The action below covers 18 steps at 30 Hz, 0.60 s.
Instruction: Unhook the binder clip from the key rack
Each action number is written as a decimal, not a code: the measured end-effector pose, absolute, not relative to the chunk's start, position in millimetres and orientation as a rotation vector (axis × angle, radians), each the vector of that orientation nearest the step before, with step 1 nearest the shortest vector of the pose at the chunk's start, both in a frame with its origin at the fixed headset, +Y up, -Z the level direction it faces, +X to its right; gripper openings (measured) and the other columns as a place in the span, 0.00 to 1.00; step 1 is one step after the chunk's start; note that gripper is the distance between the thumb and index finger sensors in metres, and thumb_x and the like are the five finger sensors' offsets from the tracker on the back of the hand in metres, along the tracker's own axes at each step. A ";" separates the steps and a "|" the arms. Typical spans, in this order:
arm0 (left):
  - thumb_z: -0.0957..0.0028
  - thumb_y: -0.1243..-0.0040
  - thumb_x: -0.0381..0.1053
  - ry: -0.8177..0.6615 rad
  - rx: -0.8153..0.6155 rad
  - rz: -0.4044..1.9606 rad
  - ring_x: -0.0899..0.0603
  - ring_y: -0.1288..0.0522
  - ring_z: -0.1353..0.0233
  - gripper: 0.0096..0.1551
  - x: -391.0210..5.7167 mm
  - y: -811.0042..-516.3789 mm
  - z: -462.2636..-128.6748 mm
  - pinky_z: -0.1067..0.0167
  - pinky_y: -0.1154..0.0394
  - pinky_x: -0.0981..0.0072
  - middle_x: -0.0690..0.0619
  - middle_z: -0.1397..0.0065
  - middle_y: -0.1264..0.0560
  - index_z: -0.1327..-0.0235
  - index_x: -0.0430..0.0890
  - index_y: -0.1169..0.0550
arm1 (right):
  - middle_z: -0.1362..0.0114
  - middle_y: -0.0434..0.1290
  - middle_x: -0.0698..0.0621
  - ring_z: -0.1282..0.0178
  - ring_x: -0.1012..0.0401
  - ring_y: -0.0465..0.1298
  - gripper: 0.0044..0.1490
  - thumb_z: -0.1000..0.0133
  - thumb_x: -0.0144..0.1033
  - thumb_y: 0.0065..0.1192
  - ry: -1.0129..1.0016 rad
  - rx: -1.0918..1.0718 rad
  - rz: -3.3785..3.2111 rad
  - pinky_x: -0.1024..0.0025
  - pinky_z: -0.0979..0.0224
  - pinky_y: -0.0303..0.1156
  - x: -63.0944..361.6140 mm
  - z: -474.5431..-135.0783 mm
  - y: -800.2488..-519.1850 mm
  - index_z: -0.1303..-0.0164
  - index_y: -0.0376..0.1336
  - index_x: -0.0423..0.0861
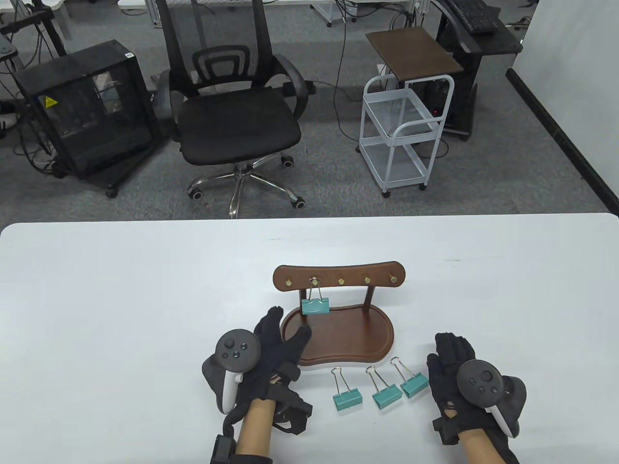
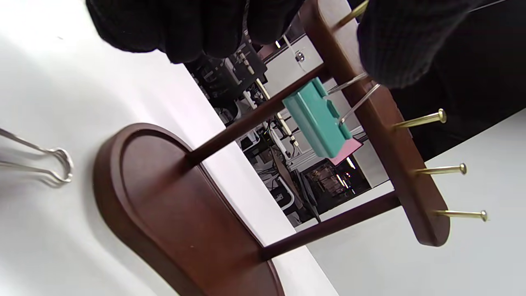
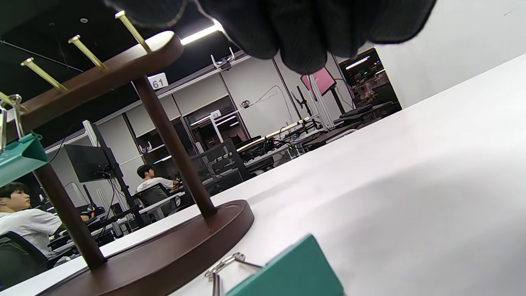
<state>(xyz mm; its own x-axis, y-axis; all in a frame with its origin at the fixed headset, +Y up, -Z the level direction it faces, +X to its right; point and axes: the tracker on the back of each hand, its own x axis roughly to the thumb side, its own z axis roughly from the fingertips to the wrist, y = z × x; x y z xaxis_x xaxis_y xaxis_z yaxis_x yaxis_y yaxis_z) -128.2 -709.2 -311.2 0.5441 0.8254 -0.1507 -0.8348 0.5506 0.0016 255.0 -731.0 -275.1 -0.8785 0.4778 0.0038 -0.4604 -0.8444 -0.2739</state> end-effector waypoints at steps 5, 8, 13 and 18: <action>0.49 0.32 0.72 0.171 -0.097 1.066 0.32 0.37 0.17 0.56 -115.0 -714.9 -329.4 0.27 0.33 0.37 0.43 0.13 0.42 0.14 0.50 0.43 | 0.27 0.65 0.42 0.28 0.42 0.62 0.38 0.53 0.54 0.51 -0.360 -0.098 2.607 0.49 0.30 0.64 257.3 -274.6 -731.2 0.35 0.60 0.46; 0.50 0.31 0.71 0.190 -0.094 1.110 0.32 0.37 0.17 0.58 -110.8 -720.7 -334.7 0.27 0.33 0.37 0.43 0.13 0.42 0.14 0.50 0.44 | 0.27 0.65 0.42 0.28 0.42 0.62 0.38 0.53 0.54 0.51 -0.356 -0.105 2.605 0.49 0.30 0.64 258.1 -274.6 -731.2 0.35 0.60 0.46; 0.50 0.29 0.68 0.217 -0.106 1.179 0.32 0.37 0.17 0.57 -105.6 -731.7 -341.5 0.28 0.32 0.37 0.43 0.13 0.41 0.14 0.49 0.44 | 0.27 0.65 0.42 0.28 0.42 0.62 0.38 0.53 0.54 0.51 -0.357 -0.106 2.608 0.49 0.30 0.64 257.9 -274.7 -731.2 0.35 0.60 0.46; 0.48 0.31 0.69 0.212 -0.139 1.203 0.32 0.37 0.17 0.57 -100.3 -738.2 -344.5 0.28 0.32 0.37 0.43 0.13 0.42 0.14 0.49 0.45 | 0.27 0.65 0.42 0.28 0.42 0.62 0.38 0.53 0.54 0.51 -0.356 -0.113 2.608 0.49 0.30 0.64 258.8 -274.4 -731.0 0.35 0.60 0.46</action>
<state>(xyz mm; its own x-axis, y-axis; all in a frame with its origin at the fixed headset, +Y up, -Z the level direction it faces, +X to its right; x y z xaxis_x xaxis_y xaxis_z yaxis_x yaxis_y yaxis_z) -100.3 -738.2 -344.5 0.3433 0.9091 -0.2360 -0.9350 0.3546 0.0060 258.8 -731.0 -274.4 -0.8705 0.4919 -0.0138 -0.4702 -0.8398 -0.2715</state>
